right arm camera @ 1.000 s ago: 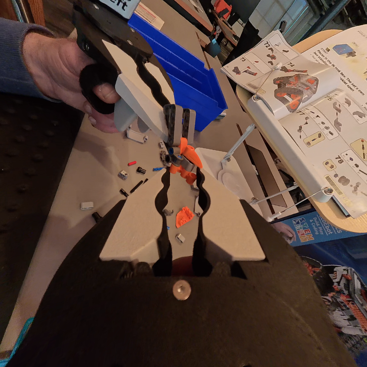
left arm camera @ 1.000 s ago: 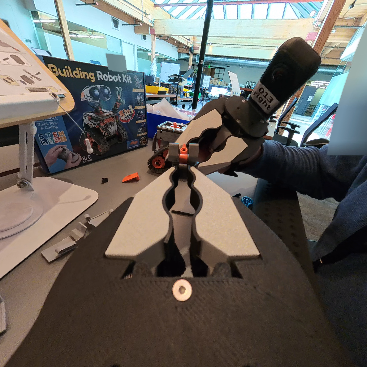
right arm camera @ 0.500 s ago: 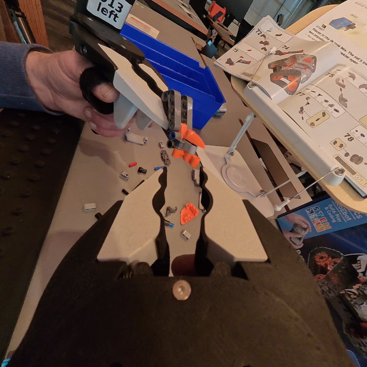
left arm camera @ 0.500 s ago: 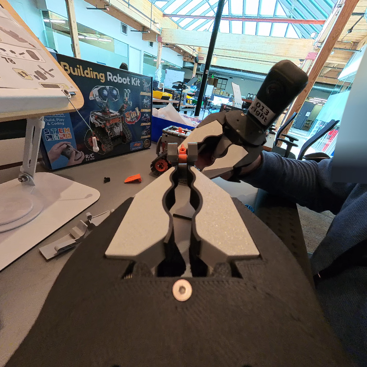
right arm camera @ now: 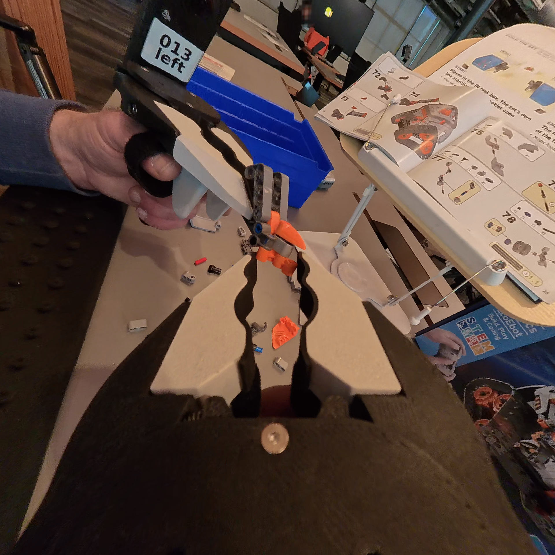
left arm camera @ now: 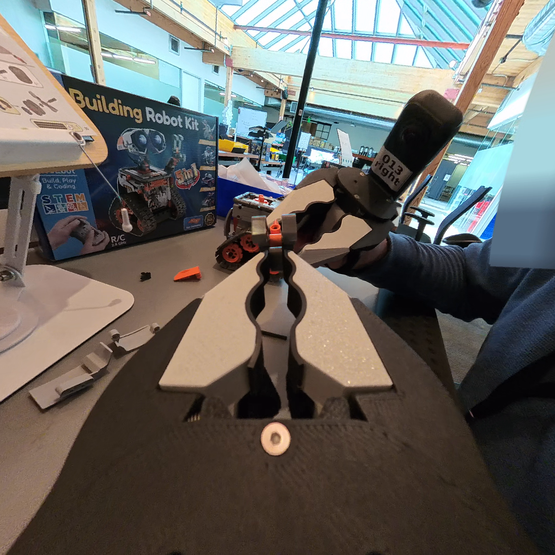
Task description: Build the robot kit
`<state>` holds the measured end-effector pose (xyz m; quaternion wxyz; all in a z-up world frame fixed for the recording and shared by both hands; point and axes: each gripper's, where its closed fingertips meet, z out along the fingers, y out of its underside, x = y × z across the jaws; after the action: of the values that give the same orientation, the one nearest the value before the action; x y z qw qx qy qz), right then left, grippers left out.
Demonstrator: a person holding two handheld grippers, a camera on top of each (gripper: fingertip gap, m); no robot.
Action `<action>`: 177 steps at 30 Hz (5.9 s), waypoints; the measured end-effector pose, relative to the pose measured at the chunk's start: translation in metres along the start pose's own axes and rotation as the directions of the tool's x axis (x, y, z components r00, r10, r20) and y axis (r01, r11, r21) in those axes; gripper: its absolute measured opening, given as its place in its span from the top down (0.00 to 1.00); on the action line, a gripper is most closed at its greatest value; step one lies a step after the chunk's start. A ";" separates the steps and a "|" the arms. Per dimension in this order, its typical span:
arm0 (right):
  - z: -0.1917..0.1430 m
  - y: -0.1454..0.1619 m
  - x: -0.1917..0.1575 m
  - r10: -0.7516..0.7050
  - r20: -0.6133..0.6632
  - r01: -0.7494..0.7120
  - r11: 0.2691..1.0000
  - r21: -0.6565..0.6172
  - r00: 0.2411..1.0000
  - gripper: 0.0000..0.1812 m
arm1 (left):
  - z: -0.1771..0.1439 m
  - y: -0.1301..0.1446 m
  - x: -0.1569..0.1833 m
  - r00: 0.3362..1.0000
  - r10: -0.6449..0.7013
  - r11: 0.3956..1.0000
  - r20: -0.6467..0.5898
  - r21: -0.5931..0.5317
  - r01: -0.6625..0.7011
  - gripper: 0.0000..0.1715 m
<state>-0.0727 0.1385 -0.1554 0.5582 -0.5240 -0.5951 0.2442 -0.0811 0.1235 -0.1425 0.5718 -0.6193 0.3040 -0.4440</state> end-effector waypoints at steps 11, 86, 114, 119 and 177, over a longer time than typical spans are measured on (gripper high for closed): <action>-0.003 -0.003 0.004 0.155 0.038 -0.156 0.986 0.049 0.987 0.87 | 0.000 -0.004 -0.004 1.000 -0.015 1.000 0.013 0.025 0.015 0.91; -0.003 -0.015 0.006 0.117 -0.034 -0.112 0.986 0.120 0.993 0.87 | 0.003 -0.010 0.000 0.994 -0.099 0.992 -0.041 0.076 0.102 0.86; -0.073 0.030 -0.023 0.061 0.166 -0.012 0.960 -0.281 0.984 0.83 | 0.007 0.022 0.016 0.996 0.075 0.987 -0.057 -0.138 -0.082 0.86; -0.104 0.084 -0.055 0.129 0.223 -0.014 0.891 -0.454 0.966 0.84 | 0.008 0.050 0.033 0.980 0.161 0.942 -0.119 -0.279 -0.189 0.86; -0.089 0.079 -0.025 -0.553 -0.005 0.508 0.770 -0.385 0.833 0.94 | 0.065 0.087 0.043 0.926 0.312 0.829 -0.213 -0.416 -0.374 0.81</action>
<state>0.0325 0.1158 -0.2116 0.5300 -0.4429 -0.7197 -0.0708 0.0063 0.1001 -0.2160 0.4617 -0.6378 0.5427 -0.2926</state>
